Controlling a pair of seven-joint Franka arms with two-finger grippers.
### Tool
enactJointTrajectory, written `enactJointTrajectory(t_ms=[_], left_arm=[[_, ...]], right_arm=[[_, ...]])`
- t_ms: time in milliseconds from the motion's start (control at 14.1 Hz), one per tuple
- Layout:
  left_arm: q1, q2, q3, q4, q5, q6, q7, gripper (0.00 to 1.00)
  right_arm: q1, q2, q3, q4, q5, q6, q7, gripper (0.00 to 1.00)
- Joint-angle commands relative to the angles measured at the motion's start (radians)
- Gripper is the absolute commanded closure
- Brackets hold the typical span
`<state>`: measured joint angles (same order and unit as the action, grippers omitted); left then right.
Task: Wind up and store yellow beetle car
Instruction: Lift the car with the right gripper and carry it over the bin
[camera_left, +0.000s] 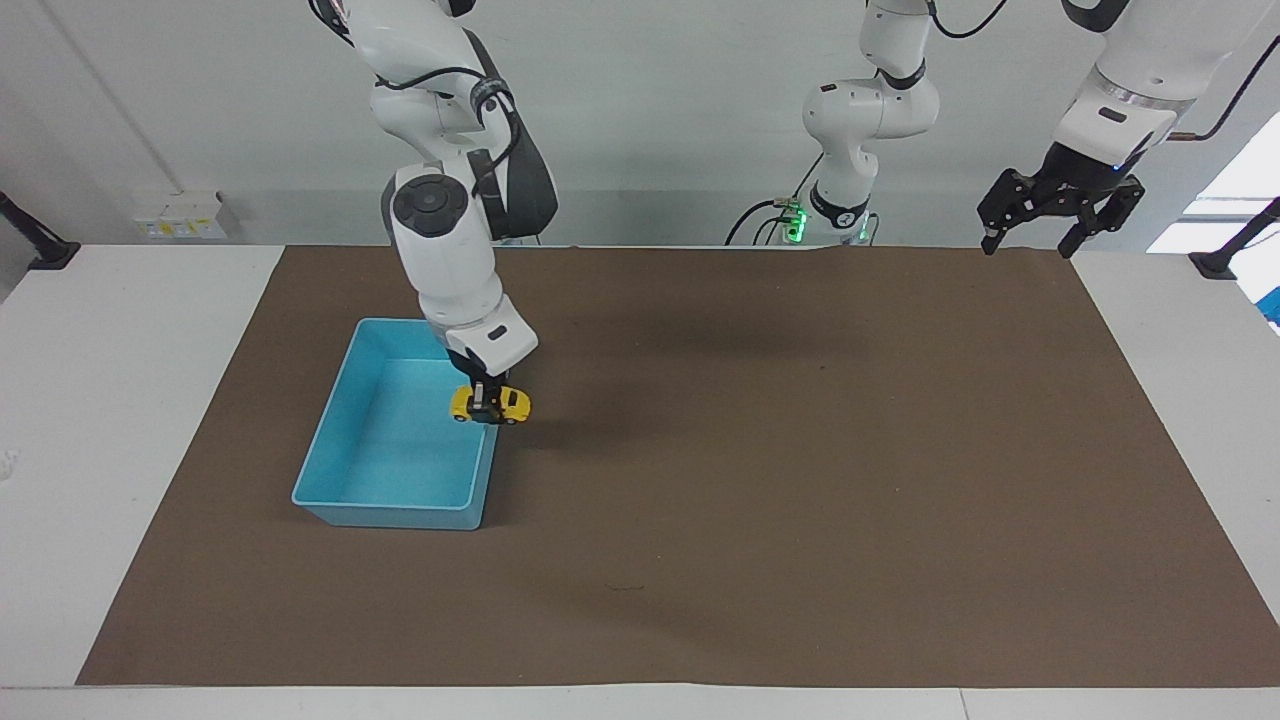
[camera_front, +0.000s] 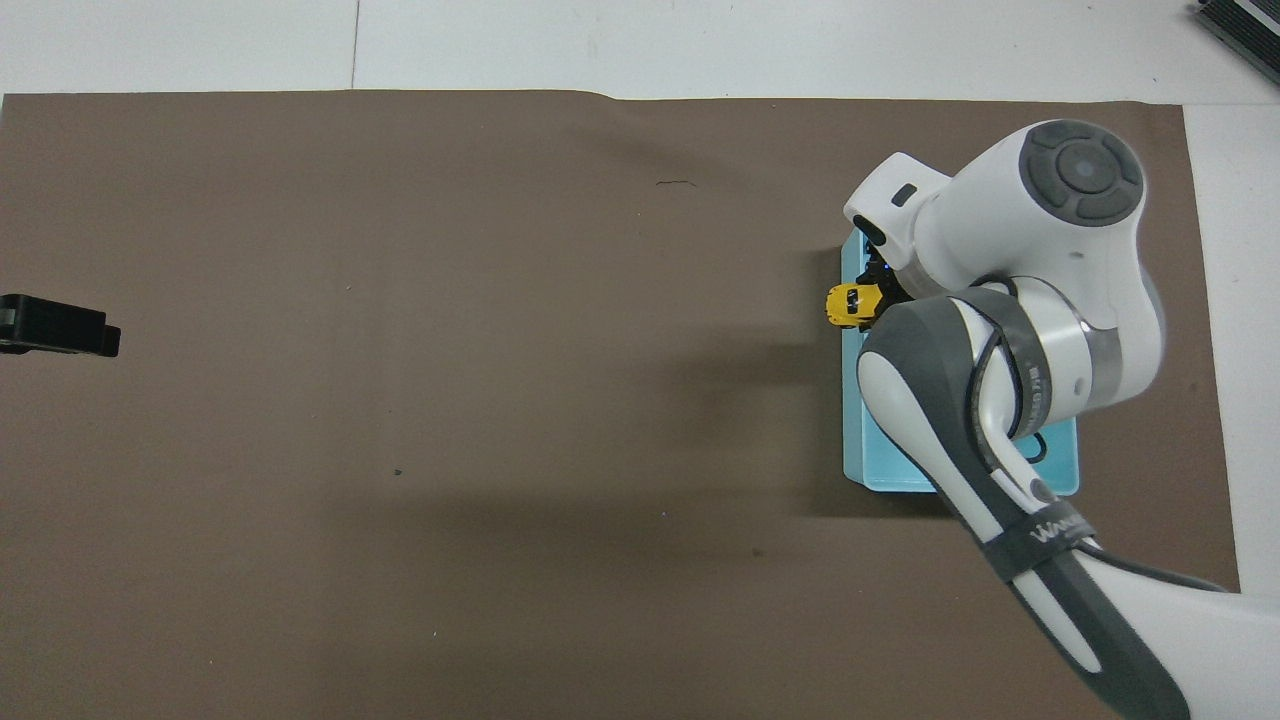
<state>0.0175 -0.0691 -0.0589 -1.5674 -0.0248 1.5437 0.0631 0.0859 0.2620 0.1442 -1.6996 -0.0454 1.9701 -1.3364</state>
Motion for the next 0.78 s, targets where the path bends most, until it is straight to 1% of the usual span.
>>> enactJointTrajectory(t_ms=[0, 142, 426, 711], left_arm=[[0.007, -0.017, -0.001, -0.006, -0.011, -0.013, 0.011, 0.0], [0.009, -0.017, -0.001, -0.006, -0.011, -0.013, 0.011, 0.0], [0.007, -0.017, -0.001, -0.006, -0.011, -0.013, 0.011, 0.0], [0.009, -0.017, -0.001, -0.006, -0.011, -0.013, 0.011, 0.0]], right_arm=[[-0.049, -0.02, 0.009, -0.014, 0.006, -0.026, -0.087, 1.0], [-0.066, -0.029, 0.009, -0.032, 0.006, -0.025, -0.124, 1.0], [-0.116, -0.061, 0.009, -0.1, 0.007, -0.013, -0.158, 1.0], [-0.156, -0.105, 0.008, -0.196, 0.006, 0.039, -0.158, 1.0]])
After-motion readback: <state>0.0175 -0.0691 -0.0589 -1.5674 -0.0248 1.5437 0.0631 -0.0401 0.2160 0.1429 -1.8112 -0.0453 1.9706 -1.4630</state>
